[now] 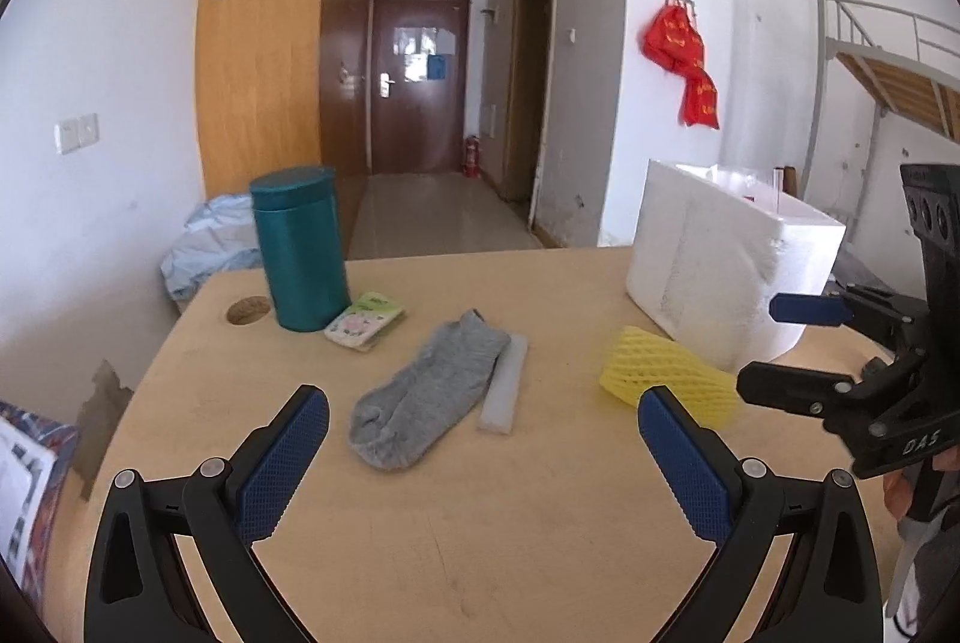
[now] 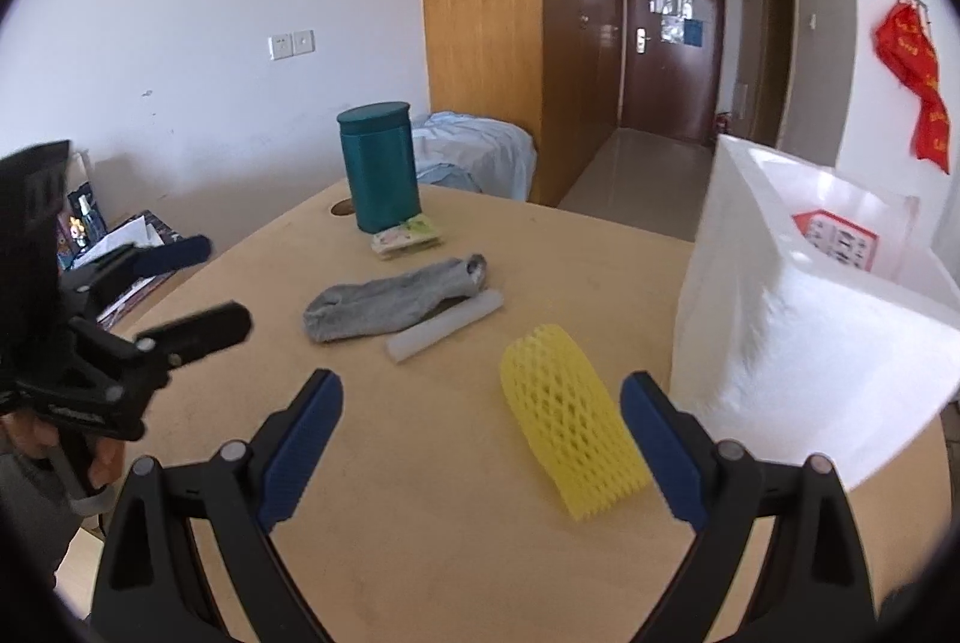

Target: Organize soft objects

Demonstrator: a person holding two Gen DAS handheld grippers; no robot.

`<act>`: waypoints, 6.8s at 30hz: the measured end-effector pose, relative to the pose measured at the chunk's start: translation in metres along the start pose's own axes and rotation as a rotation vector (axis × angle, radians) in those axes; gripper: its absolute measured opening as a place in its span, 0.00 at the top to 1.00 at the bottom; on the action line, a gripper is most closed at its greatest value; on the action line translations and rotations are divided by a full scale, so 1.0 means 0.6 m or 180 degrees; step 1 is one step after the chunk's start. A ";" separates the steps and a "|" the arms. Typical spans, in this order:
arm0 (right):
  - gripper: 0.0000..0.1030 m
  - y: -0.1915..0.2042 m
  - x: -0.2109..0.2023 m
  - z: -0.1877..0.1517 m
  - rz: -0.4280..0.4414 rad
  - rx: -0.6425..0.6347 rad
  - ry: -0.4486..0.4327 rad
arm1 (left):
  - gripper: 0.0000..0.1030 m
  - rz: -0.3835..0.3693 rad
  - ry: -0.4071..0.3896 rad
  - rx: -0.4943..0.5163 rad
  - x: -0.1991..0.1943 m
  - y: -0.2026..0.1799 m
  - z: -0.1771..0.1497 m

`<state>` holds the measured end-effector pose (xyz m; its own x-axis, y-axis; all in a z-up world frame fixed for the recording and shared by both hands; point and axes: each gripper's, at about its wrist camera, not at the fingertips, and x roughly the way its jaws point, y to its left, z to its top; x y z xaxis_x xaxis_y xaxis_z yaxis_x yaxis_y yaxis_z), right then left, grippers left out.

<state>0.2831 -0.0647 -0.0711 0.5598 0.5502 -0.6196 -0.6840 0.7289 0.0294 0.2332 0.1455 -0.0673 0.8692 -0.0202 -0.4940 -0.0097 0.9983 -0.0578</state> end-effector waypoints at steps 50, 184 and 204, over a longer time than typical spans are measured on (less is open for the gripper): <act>0.39 -0.073 0.138 -0.016 -0.0014 0.0152 0.0574 | 0.53 0.0176 0.1042 -0.0621 0.217 0.115 -0.030; 0.86 -0.135 -0.267 -0.047 -0.0435 0.0739 -0.0623 | 0.94 -0.0626 -0.0208 0.0423 -0.091 -0.280 0.103; 0.86 -0.178 -0.254 0.029 -0.0613 0.0711 -0.0720 | 0.94 -0.0727 -0.0421 0.0389 -0.031 -0.315 0.204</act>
<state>0.2788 -0.2190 0.0336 0.7746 0.4523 -0.4420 -0.4510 0.8850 0.1153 0.2794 -0.0358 0.0593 0.8990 -0.2459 -0.3623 0.2464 0.9681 -0.0456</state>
